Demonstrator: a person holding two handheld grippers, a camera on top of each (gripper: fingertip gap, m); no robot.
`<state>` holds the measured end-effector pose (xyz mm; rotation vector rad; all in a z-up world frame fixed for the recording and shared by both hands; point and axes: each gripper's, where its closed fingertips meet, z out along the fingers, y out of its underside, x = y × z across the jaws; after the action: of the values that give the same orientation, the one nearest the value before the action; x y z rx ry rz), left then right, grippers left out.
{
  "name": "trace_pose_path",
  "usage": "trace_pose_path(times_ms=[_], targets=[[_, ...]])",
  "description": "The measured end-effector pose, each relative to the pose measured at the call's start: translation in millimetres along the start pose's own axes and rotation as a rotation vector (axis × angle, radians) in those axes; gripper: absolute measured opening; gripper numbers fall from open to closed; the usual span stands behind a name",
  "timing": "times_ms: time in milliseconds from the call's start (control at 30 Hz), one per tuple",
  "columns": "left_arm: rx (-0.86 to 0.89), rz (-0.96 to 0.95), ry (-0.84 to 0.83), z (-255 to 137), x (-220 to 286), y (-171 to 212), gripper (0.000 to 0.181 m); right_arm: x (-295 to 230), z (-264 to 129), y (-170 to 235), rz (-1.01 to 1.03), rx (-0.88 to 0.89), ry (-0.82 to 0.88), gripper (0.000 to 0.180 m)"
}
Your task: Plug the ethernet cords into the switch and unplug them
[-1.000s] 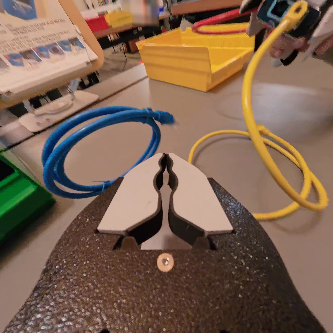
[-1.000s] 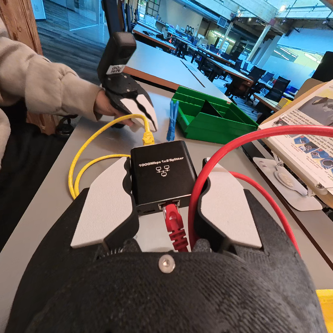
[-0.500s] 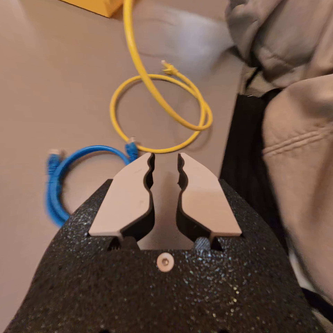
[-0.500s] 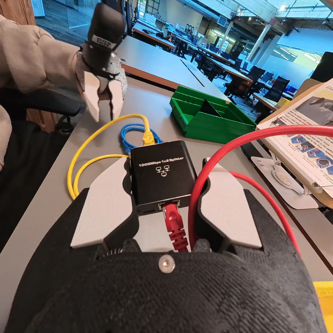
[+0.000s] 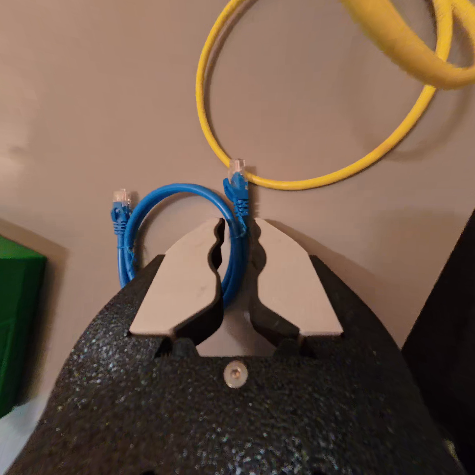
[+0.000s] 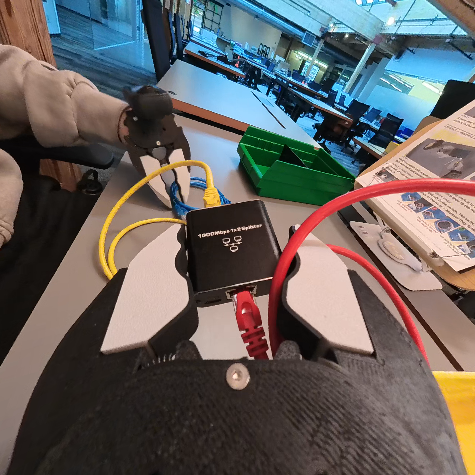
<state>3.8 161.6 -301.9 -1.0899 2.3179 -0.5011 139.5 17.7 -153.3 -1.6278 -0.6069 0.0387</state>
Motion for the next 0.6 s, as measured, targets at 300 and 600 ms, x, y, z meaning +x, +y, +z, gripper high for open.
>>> trace_pose_path(times_ms=[300,600], targets=[[-0.016,-0.384,0.226,5.6,1.5,-3.0,0.023,-2.3,4.6,3.4,0.000,-0.011,-0.016,0.076],[0.013,-0.281,0.148,19.1,-5.7,-8.6,0.016,-6.4,10.1,7.4,0.003,-0.019,-0.041,0.076]])
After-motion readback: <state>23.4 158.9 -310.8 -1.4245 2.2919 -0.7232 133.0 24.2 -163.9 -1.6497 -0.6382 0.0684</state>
